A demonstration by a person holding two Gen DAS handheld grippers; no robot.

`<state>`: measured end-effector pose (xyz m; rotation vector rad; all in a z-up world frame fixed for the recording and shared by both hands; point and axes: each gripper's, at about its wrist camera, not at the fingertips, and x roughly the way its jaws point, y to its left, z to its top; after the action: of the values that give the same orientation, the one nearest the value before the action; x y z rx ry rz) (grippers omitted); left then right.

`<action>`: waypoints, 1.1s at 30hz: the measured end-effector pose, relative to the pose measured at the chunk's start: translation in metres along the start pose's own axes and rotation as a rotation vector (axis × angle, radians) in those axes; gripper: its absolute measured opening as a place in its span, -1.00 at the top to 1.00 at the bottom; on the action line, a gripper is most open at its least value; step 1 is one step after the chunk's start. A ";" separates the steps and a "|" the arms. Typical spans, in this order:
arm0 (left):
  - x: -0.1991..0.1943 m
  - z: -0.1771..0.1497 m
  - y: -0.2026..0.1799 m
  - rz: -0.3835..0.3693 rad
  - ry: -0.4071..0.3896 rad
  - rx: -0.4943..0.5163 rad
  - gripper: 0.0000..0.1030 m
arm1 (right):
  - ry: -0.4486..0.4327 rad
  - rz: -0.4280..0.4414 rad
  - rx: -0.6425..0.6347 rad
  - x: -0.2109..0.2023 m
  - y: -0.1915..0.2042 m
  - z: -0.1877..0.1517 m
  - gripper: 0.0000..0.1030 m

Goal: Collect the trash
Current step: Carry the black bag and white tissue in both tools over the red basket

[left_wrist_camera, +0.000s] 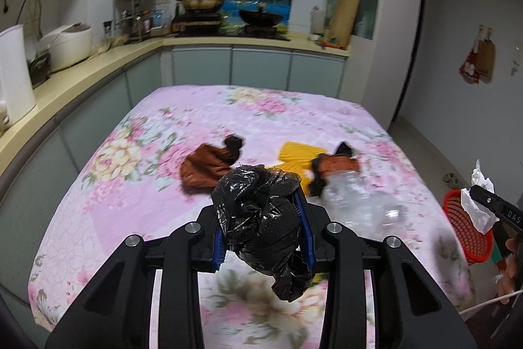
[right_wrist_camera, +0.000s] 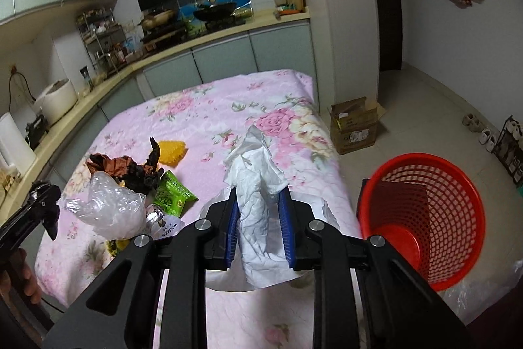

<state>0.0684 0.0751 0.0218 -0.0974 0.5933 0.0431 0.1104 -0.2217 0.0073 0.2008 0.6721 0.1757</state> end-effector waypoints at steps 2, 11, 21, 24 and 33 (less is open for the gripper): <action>-0.004 0.003 -0.013 -0.025 -0.012 0.022 0.35 | -0.011 -0.002 0.010 -0.009 -0.005 -0.002 0.57; -0.007 0.013 -0.081 -0.168 -0.020 0.117 0.35 | -0.075 -0.059 0.067 -0.041 -0.040 0.001 0.57; 0.004 0.015 -0.159 -0.309 -0.004 0.217 0.35 | -0.125 -0.170 0.135 -0.067 -0.092 0.004 0.57; 0.009 0.015 -0.183 -0.353 0.005 0.248 0.35 | -0.133 -0.202 0.157 -0.072 -0.105 0.000 0.57; 0.032 0.008 -0.238 -0.460 0.065 0.310 0.35 | -0.136 -0.276 0.206 -0.076 -0.134 -0.005 0.57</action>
<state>0.1158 -0.1603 0.0292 0.0674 0.6246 -0.4982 0.0620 -0.3681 0.0166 0.3121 0.5757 -0.1712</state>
